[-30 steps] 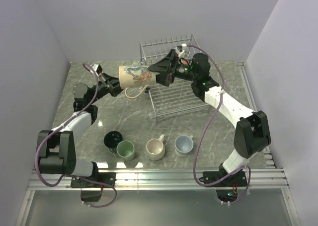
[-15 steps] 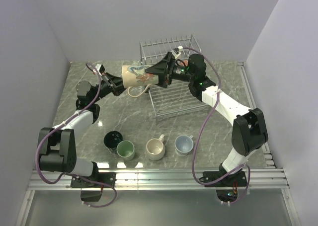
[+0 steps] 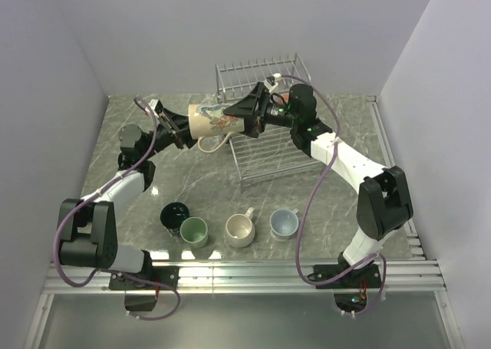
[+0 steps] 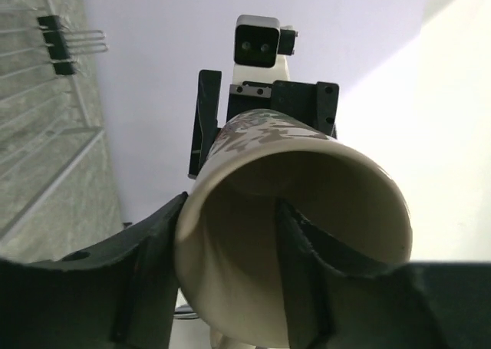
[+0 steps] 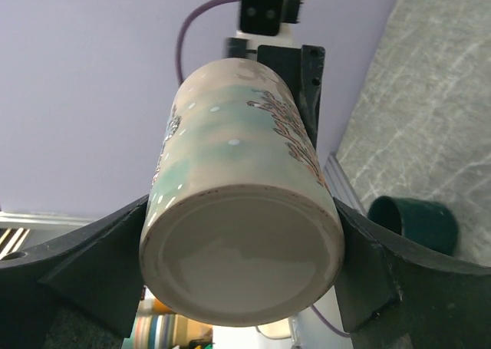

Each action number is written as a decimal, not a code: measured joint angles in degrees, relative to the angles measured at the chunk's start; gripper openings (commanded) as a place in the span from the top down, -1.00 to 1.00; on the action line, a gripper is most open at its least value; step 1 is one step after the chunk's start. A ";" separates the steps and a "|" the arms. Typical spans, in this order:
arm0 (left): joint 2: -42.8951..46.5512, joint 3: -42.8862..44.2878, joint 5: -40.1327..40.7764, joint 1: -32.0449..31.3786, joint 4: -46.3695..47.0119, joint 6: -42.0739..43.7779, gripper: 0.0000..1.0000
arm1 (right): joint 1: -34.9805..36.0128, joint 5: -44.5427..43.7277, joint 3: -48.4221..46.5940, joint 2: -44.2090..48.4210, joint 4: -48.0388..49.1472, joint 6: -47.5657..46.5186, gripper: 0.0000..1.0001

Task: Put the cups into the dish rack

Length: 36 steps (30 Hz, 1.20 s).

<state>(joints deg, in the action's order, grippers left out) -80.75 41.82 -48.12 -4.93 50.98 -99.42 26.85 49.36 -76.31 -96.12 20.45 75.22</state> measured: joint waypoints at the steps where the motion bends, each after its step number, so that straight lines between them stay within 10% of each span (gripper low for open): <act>1: 0.52 0.00 0.00 -0.17 -1.07 0.83 -0.10 | 0.02 0.00 0.00 -0.22 -0.74 -0.46 1.00; 12: 3.98 -0.20 0.50 -0.22 -10.88 7.04 -0.72 | -0.33 0.87 0.02 -0.39 -5.31 -3.82 1.00; 23: 9.68 -2.23 1.99 2.58 -31.10 19.93 -0.71 | -9.55 0.33 0.55 3.08 -15.67 -11.47 1.00; 36: 10.88 -3.52 7.56 5.07 -56.61 36.96 -0.67 | -14.58 -28.48 -25.75 -0.24 -61.59 -39.43 1.00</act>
<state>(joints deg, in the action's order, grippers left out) -69.87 38.30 -40.56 0.14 -5.63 -62.46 12.27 20.88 -102.06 -96.36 -41.15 35.79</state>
